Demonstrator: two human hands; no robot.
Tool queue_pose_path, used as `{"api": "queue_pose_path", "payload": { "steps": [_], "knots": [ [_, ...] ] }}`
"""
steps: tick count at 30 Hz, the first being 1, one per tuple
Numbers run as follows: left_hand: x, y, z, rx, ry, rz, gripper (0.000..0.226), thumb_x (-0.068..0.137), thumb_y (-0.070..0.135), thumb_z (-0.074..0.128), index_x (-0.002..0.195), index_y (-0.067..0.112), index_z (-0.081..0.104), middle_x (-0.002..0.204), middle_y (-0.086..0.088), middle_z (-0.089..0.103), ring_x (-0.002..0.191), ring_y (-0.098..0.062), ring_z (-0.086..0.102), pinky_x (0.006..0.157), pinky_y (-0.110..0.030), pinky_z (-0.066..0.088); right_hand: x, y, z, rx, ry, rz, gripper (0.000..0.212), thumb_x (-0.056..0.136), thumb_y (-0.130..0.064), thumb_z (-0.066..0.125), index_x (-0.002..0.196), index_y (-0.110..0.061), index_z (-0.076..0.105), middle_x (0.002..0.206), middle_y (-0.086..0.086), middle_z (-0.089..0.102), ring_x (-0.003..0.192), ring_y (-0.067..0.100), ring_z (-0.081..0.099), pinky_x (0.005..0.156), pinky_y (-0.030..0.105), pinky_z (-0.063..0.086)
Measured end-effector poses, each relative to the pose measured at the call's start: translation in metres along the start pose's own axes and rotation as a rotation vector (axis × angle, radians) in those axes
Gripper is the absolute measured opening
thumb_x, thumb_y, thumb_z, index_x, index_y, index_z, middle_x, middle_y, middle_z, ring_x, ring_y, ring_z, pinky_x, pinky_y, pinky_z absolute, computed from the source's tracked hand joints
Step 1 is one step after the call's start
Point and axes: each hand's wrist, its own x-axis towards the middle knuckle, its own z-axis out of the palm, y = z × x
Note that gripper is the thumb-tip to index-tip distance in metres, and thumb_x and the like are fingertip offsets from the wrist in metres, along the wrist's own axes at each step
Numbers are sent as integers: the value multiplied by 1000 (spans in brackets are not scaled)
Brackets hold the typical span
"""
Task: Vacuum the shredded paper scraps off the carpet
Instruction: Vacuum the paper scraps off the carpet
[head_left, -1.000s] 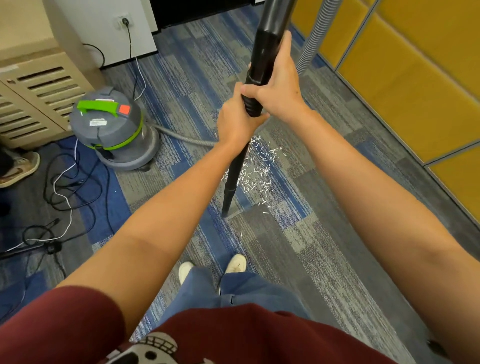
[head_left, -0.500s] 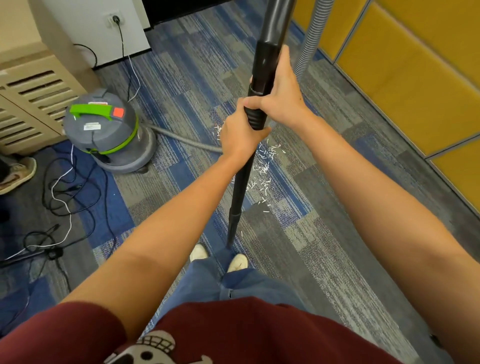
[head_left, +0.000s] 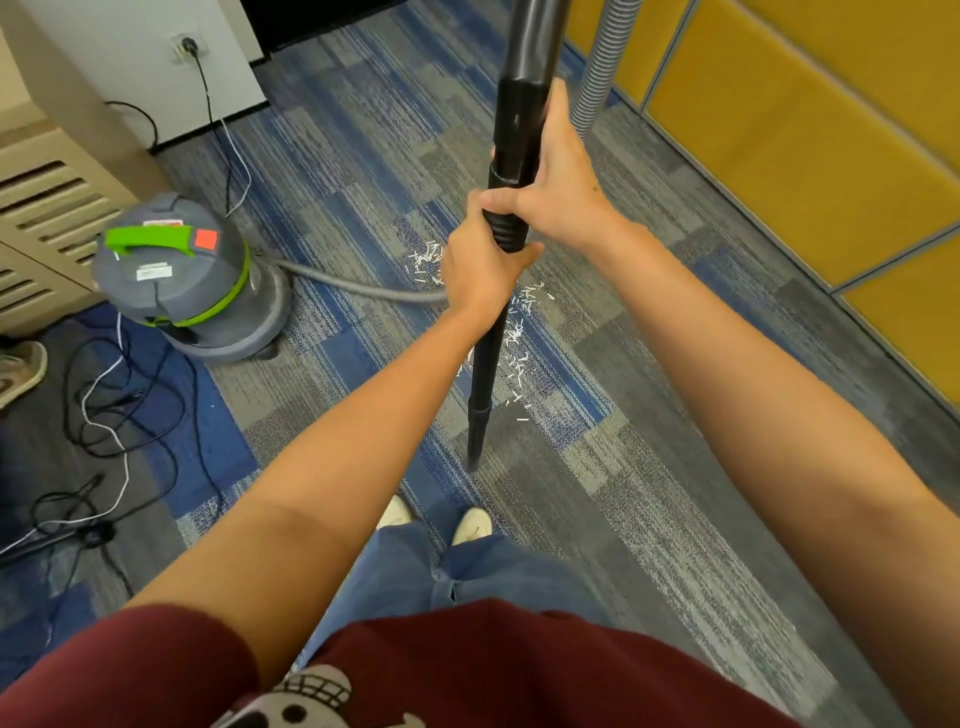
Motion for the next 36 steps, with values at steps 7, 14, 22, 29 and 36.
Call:
{"api": "queue_pose_path", "payload": {
  "steps": [7, 14, 22, 29, 36],
  "knots": [
    [3, 15, 12, -42, -33, 27, 57, 72, 27, 80, 115, 11, 48, 93, 0, 66, 91, -20, 63, 70, -29, 45, 0, 2, -16, -61, 47, 18, 83, 68, -13, 79, 130, -1, 26, 104, 19, 58, 94, 30, 61, 81, 47, 52],
    [9, 36, 30, -70, -124, 59, 52, 74, 22, 77, 116, 11, 49, 92, 1, 64, 86, -15, 60, 72, -27, 44, -2, 7, -40, -119, 161, 41, 71, 67, -18, 79, 119, -4, 32, 97, 12, 60, 85, 27, 62, 74, 46, 53],
    [17, 45, 49, -276, -198, 30, 48, 71, -3, 74, 114, 7, 54, 93, -3, 63, 86, -16, 59, 70, -21, 47, -5, 16, -55, -46, 259, 112, 78, 69, -13, 83, 126, -2, 30, 102, 12, 58, 93, 26, 60, 81, 45, 51],
    [16, 57, 75, -330, -280, 65, 47, 73, 2, 75, 114, 8, 53, 91, -3, 62, 84, -14, 57, 68, -20, 43, -3, 34, -80, -63, 262, 138, 82, 67, -13, 80, 129, -3, 28, 102, 12, 54, 94, 31, 60, 80, 51, 51],
    [25, 72, 104, -350, -246, 50, 48, 68, 5, 80, 105, 9, 50, 84, 3, 56, 81, -12, 55, 62, -13, 42, 11, 57, -103, -130, 178, 91, 77, 69, -9, 81, 128, -4, 31, 84, -13, 43, 84, 17, 51, 71, 29, 43]
  ]
}}
